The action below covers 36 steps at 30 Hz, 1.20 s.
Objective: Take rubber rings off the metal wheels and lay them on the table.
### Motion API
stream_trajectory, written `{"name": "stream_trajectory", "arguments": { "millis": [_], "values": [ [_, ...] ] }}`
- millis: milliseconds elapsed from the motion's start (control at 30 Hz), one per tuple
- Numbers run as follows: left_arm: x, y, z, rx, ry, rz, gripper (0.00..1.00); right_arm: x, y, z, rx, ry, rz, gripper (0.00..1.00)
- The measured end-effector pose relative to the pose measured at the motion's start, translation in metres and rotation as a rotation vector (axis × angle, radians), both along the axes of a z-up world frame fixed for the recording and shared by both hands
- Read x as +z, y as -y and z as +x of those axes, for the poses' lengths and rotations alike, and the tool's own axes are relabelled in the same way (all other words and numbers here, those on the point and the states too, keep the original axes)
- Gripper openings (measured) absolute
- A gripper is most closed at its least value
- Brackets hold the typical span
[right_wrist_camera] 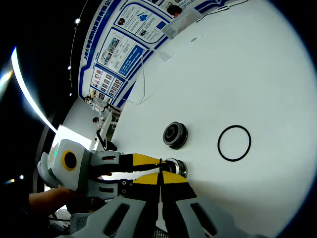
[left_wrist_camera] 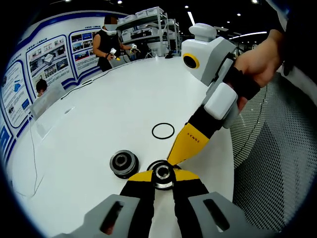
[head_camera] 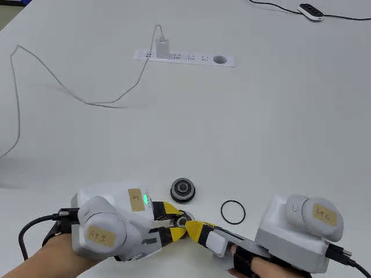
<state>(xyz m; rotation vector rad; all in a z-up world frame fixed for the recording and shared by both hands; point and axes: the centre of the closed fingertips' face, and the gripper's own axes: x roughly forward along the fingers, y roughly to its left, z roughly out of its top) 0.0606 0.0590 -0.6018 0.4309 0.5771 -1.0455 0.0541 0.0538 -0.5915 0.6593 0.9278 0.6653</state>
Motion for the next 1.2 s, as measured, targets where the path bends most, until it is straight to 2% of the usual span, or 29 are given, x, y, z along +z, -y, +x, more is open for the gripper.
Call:
{"name": "stream_trajectory", "arguments": {
  "millis": [133,333,500,700,767,967,1067,1200],
  "values": [
    [0.007,-0.003,0.001,-0.003,0.006,-0.006,0.11,0.002,-0.001,0.003,-0.014,-0.004,0.017,0.02],
    [0.014,-0.010,0.005,0.014,0.014,-0.016,0.13,0.003,-0.003,0.003,-0.017,-0.011,0.035,0.02],
    [0.028,-0.013,0.012,0.075,0.021,-0.078,0.17,0.009,-0.003,0.006,-0.024,-0.008,0.058,0.02],
    [0.037,-0.014,0.019,0.094,0.033,-0.101,0.20,0.020,0.002,0.017,-0.068,-0.010,0.117,0.02],
    [0.039,-0.015,0.022,0.100,0.047,-0.102,0.23,0.022,0.004,0.020,-0.079,-0.009,0.125,0.02],
    [0.043,-0.015,0.029,0.112,0.062,-0.109,0.32,0.025,0.022,0.032,-0.140,0.005,0.113,0.02],
    [0.044,-0.017,0.035,0.118,0.078,-0.101,0.39,0.020,0.036,0.037,-0.183,0.000,0.098,0.02],
    [0.045,-0.021,0.042,0.127,0.081,-0.094,0.43,0.008,0.056,0.041,-0.237,-0.015,0.054,0.02]
  ]
}}
